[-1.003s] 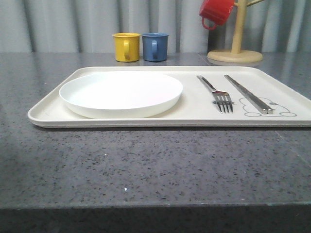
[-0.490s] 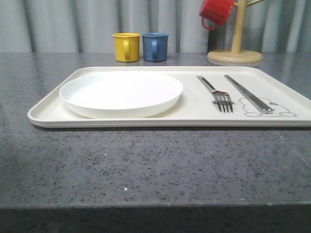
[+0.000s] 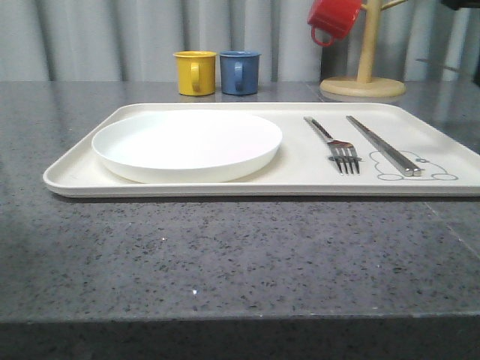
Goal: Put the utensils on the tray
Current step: 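Lower the spoon onto the tray beside the chopsticks and release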
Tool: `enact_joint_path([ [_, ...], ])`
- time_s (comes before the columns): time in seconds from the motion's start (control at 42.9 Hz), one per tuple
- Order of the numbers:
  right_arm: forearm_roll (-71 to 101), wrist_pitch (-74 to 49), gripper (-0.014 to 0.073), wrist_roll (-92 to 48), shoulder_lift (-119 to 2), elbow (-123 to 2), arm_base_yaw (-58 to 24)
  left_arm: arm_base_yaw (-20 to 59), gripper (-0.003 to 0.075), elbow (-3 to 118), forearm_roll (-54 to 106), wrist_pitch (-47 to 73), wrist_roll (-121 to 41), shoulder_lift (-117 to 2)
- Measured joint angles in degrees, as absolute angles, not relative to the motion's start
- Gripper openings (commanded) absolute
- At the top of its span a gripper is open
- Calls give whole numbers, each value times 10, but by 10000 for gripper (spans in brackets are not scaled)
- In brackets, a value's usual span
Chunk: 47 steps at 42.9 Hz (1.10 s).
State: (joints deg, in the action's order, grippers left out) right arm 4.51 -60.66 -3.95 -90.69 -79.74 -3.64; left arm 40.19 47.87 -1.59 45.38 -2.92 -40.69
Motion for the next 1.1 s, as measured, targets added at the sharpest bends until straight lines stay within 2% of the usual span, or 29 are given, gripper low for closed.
enact_joint_path([
  [0.14, 80, -599, -50, -18, -925, -797, -77, 402, 419, 479, -16, 454, -29, -407],
  [0.373, 85, -565, -48, 44, -966, -797, -80, 402, 419, 479, -16, 454, -29, -407],
  [0.49, 85, -555, 4, 61, -985, -797, -80, 402, 419, 479, -16, 454, -29, -407],
  [0.817, 68, -554, 229, 91, -991, -797, -80, 402, 419, 479, -16, 454, -29, -407],
  [1.097, 68, -554, 244, 85, -969, -797, -82, 402, 419, 479, -16, 454, -29, -407],
])
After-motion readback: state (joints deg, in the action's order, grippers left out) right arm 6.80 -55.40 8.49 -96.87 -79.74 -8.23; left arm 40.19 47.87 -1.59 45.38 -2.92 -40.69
